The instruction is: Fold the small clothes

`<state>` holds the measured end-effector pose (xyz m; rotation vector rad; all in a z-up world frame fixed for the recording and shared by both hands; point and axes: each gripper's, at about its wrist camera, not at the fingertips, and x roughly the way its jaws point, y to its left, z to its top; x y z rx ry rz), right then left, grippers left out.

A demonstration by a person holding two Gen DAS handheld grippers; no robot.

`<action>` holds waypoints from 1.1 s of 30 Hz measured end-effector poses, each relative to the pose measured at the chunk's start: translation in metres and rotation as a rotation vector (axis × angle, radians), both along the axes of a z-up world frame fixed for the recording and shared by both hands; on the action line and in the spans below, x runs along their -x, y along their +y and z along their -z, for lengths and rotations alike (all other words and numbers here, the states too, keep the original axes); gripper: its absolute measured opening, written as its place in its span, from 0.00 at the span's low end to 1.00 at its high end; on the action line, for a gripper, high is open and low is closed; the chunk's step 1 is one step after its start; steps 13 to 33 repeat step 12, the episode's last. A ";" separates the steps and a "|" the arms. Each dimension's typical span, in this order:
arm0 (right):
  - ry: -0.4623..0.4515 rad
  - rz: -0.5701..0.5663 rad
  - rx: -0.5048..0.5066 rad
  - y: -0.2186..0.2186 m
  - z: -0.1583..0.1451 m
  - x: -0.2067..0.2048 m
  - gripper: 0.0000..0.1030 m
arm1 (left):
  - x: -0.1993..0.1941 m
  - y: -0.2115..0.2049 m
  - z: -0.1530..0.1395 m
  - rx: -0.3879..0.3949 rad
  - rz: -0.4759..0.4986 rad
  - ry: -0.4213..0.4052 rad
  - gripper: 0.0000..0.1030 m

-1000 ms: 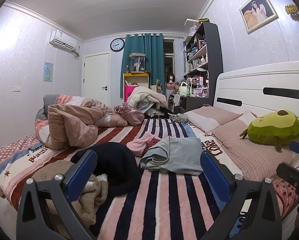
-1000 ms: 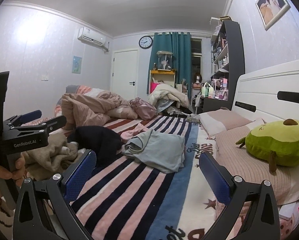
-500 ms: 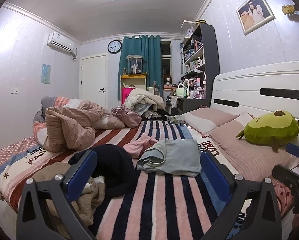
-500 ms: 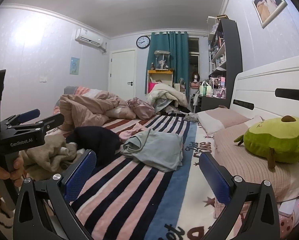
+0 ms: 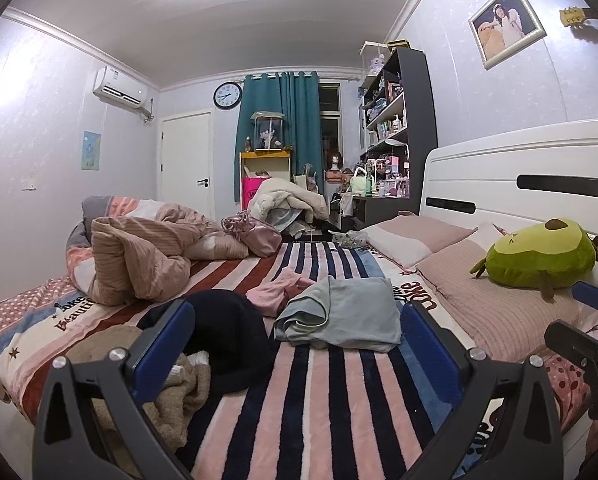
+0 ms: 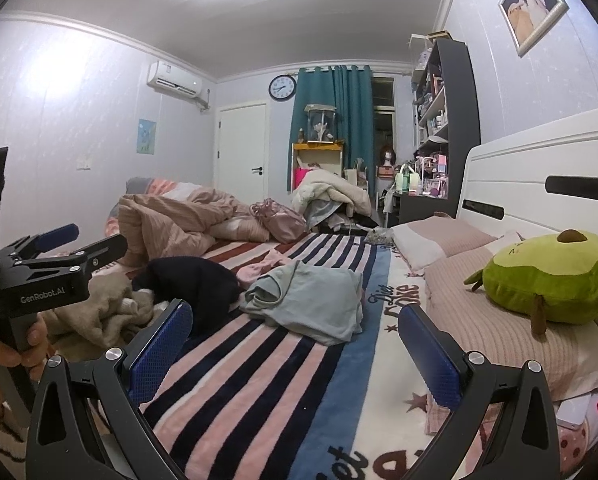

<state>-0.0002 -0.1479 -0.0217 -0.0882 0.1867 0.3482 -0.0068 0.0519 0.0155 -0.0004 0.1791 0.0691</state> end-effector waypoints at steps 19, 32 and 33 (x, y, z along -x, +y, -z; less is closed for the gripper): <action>0.007 0.004 -0.004 0.000 -0.002 0.005 1.00 | 0.002 0.002 0.003 0.004 -0.007 0.014 0.99; 0.007 0.004 -0.004 0.000 -0.002 0.005 1.00 | 0.002 0.002 0.003 0.004 -0.007 0.014 0.99; 0.007 0.004 -0.004 0.000 -0.002 0.005 1.00 | 0.002 0.002 0.003 0.004 -0.007 0.014 0.99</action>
